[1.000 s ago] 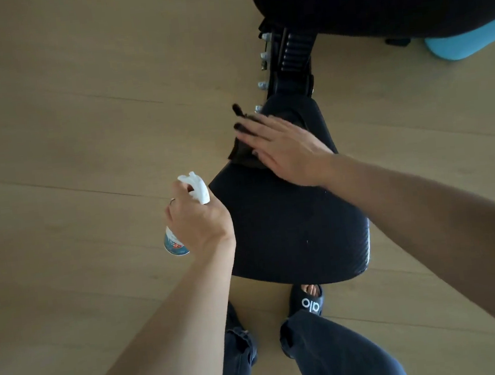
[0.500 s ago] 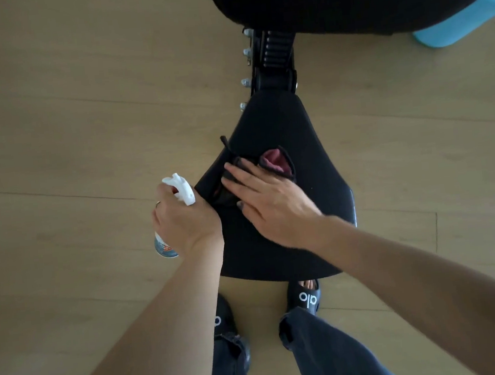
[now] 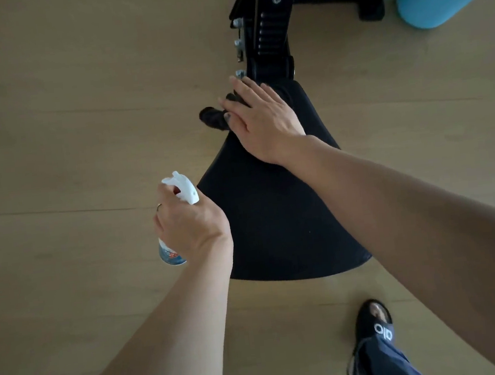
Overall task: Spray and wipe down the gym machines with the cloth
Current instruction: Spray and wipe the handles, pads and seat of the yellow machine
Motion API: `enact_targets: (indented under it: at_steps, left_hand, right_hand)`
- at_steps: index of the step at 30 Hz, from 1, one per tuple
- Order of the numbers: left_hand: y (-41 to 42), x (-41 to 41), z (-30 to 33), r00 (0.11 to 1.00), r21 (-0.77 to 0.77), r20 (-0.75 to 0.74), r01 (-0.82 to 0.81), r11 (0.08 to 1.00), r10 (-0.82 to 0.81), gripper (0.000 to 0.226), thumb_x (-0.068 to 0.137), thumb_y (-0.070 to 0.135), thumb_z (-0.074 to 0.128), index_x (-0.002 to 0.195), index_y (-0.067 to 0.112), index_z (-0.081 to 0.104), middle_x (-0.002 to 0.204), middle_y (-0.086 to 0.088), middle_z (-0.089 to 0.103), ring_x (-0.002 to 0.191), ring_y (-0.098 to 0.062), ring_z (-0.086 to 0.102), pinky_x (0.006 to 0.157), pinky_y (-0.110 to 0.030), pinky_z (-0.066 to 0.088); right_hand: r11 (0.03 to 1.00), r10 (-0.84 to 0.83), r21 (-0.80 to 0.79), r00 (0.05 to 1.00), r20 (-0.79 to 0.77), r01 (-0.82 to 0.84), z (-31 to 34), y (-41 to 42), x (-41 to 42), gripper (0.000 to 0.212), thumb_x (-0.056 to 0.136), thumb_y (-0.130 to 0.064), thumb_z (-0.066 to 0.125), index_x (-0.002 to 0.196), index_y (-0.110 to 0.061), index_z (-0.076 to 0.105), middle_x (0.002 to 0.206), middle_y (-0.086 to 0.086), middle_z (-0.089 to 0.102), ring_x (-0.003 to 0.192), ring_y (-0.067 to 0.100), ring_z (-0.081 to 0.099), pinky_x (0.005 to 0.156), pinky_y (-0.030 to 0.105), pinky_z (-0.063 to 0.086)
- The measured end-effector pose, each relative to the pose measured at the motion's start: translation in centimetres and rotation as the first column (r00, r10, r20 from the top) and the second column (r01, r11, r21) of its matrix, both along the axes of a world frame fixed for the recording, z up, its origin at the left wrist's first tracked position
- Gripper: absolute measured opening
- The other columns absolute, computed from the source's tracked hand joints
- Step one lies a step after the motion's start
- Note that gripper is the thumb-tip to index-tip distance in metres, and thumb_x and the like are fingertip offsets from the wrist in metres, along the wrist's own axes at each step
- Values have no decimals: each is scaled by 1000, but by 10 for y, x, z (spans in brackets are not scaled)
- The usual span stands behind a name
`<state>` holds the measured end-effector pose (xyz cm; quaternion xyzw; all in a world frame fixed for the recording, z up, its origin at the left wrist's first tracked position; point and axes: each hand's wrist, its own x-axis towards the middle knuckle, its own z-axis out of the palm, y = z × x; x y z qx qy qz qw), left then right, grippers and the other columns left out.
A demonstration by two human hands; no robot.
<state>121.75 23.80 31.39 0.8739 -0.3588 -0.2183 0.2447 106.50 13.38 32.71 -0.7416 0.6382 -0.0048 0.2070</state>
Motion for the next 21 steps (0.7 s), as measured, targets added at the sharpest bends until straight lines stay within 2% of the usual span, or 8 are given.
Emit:
enact_targets:
  at_steps: [3,7,10,13,15,17,19,21]
  left_hand:
    - [0,-2,-2,1000,12,10,-5,1000,5,44,88,43,33,108,13,59,86,-1,61,94,-37,64,92,-58,53]
    - [1,-4,0,998,-7,33,-61,998,62,70,76,61,14,111,20,58,85,5,60,99,-33,65,91,-58,55]
    - [2,-5,4,997,-10,24,-67,998,67,74,77,68,9,110,24,59,77,13,53,96,-29,64,94,-57,53]
    - [0,-7,5,998,-47,8,-68,997,68,76,84,71,9,107,19,60,72,13,50,92,-30,61,95,-55,51]
    - [-1,-7,4,996,-63,2,-84,994,84,75,89,72,11,104,19,60,71,12,51,89,-30,60,94,-55,51]
    - [0,-7,5,997,-71,8,-73,995,74,78,87,73,9,106,18,61,72,10,53,89,-31,61,93,-54,51]
    - [-2,-8,7,998,-61,14,-63,996,64,84,82,72,6,111,17,62,79,7,58,92,-31,62,97,-53,50]
    - [-2,-8,6,998,-29,11,-60,998,60,85,76,70,5,113,17,61,85,7,58,98,-31,63,99,-53,49]
  right_hand:
    - [1000,-14,-4,999,34,14,-1,2,5,50,110,-41,22,154,-29,41,170,-2,11,157,16,4,127,34,1]
    - [999,2,-49,996,89,2,1,34,1,50,110,-39,24,155,-26,40,170,0,13,156,18,13,127,32,8]
    - [999,1,-44,995,96,3,10,84,-5,50,109,-38,26,157,-26,38,169,1,16,156,18,15,127,33,11]
    - [998,59,-22,993,104,-57,17,131,-9,51,108,-37,26,157,-27,37,170,0,15,157,17,12,128,36,11]
    - [988,155,-5,983,100,-155,17,144,-16,52,108,-37,25,158,-26,34,170,0,13,157,16,8,128,38,13]
    - [946,323,6,944,71,-324,15,138,-27,54,109,-38,22,160,-23,29,170,2,9,157,16,4,128,39,11]
    - [859,512,3,859,16,-512,11,115,-36,55,110,-38,19,162,-22,21,171,2,4,157,16,0,129,38,8]
    - [784,621,2,784,-11,-621,7,89,-39,54,110,-37,19,162,-22,19,171,0,3,157,15,0,128,36,5]
